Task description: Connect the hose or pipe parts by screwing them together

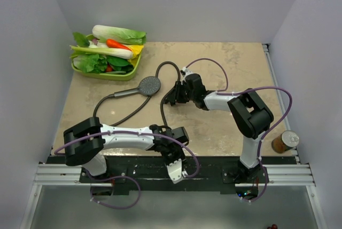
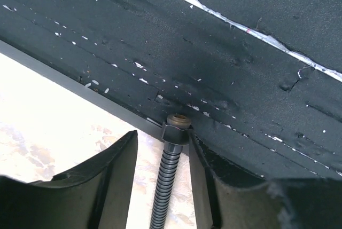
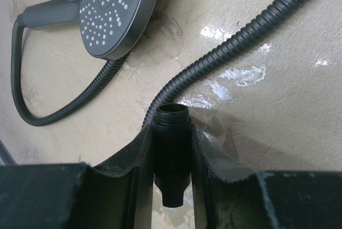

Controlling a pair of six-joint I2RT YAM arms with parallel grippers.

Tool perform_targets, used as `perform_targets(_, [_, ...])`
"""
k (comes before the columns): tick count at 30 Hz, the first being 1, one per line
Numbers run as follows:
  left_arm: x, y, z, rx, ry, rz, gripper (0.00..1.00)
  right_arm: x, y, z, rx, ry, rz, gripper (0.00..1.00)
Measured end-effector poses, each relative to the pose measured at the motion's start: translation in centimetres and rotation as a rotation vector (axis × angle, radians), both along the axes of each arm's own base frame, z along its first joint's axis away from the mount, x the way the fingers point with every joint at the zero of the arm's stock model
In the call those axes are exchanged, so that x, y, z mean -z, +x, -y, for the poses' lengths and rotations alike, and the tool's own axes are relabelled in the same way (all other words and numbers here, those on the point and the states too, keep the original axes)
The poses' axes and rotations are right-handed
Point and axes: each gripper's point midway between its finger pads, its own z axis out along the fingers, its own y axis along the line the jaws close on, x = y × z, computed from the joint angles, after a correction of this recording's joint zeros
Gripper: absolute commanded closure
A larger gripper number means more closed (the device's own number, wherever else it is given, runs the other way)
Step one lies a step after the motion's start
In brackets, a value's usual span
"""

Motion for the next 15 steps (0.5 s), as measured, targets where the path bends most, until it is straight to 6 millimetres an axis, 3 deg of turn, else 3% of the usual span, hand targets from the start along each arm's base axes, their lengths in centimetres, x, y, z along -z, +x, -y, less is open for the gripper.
perform_targets(7, [0.2,0.1,-0.2,-0.013,0.013,0.006,0.54,0.0,-0.1,0.0,0.001,0.006,0.004,1.0])
perform_targets(12, [1.2,0.4,-1.1,-0.027,0.026,0.021,0.57,-0.4,-2.0,0.9,-0.015,-0.012,-0.016,1.0])
perform_targets(15, [2.1,0.2,-2.2,-0.034,0.04,0.02,0.57,-1.7,-3.1,1.2,-0.034,0.0,-0.013,1.0])
